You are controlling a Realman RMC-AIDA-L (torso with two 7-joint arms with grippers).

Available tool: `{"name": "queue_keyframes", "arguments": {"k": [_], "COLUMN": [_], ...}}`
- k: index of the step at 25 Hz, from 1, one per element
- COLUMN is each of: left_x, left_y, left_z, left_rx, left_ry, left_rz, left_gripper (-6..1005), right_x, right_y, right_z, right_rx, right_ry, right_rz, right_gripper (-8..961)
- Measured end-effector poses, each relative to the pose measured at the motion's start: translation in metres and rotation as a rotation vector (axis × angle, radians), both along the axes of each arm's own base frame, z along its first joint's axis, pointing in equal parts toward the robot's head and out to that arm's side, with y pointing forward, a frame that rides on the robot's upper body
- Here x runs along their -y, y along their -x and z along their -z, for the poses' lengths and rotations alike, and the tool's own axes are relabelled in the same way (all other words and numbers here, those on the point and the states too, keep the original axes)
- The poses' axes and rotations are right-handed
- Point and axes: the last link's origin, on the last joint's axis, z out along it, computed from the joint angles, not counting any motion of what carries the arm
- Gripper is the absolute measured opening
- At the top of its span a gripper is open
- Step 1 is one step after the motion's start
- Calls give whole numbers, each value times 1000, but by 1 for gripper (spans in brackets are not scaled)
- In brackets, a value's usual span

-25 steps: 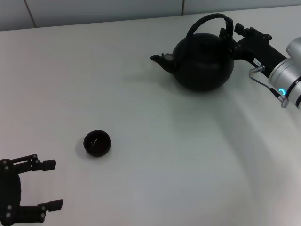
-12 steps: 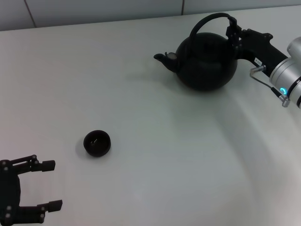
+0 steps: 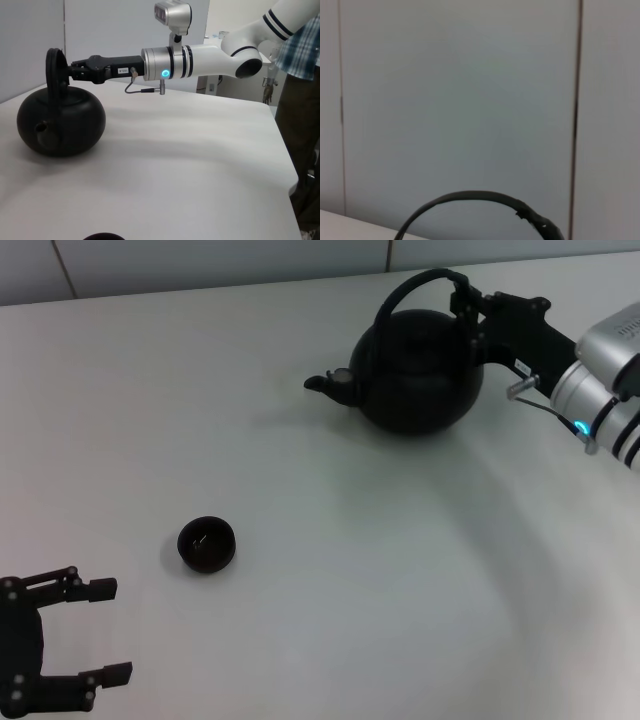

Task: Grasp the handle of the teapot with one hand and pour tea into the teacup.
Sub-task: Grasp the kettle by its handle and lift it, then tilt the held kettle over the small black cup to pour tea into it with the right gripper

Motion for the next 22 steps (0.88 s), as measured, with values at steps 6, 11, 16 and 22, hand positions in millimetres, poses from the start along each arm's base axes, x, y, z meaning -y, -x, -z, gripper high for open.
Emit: {"name": "queue_keyframes", "arguments": {"k": [6,11,16,22], "left_x": [-1,-1,-2,-4], "left_y": [0,0,0,0], "left_z": [-2,-3,-3,-3], "left_rx": [3,4,9,7], "left_ry": [-11,-16,-27,-34], "left_rz": [-1,-3,-6,-5], "left_gripper": [836,836,836,837], "right_x": [-4,-5,-1,1], "right_y": [17,32,44,55], "right_z": [8,11,11,16], "right_rx": [49,71,49,91], "right_ry": [55,80,87,133], "right_rz": [-94,-182,-260,-349], "right_gripper": [96,96,96,95]}}
